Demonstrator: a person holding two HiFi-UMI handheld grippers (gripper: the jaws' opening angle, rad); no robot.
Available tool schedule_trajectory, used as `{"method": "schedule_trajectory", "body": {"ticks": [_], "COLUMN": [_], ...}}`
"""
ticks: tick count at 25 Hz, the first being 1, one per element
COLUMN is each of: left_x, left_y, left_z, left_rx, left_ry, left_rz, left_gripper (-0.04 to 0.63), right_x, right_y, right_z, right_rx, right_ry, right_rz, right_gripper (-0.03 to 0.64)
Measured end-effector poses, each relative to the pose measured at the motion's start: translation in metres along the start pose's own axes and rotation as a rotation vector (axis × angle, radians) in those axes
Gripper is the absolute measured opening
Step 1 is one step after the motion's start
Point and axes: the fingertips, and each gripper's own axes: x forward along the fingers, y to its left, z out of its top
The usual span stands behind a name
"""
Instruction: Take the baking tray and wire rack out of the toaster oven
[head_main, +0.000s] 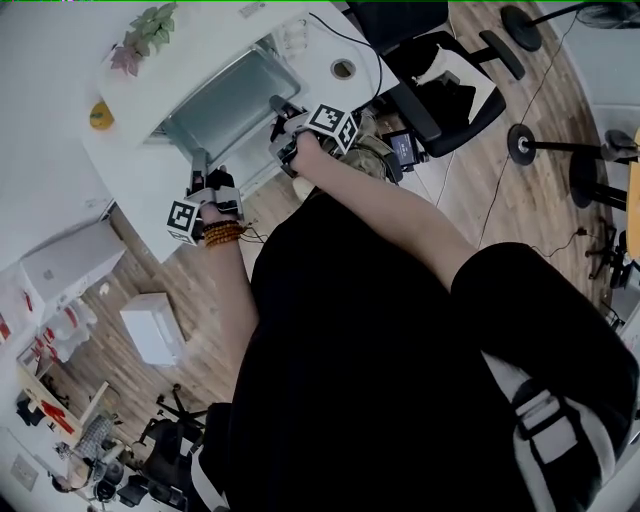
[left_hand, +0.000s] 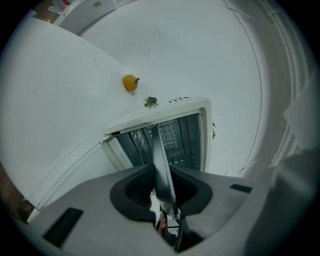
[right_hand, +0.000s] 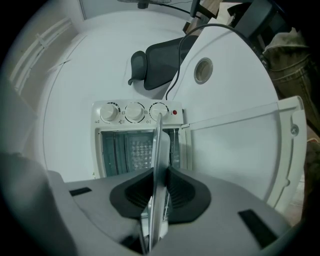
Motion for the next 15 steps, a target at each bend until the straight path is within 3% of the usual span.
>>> {"method": "schedule_trajectory", "body": {"ticks": [7,11,15], "left_x": [-0.015,-0.026,-0.028], "left_y": [0.000,0.004,0.003], "left_z": [-0.013,-0.021,-0.027], "left_rx": [-0.005,0.028,-0.002], "left_ry": [0.010,0.051,0.059], "left_rz": [0.041,0.064,0.046], "left_gripper": [0.080,0.075,0.074], "right_x": [-0.016,-0.030,-0.034], "right_y": [0.001,-0.002,-0.003], "right_z": [0.000,-0.004,-0.004], "right_rx": [0.010,-0.003,-0.006], "right_ry": [0.031,0.067,0.076], "right_rz": [-0.003,-0.006,-0.004], "right_gripper": [0.075,0.075,0.075]}}
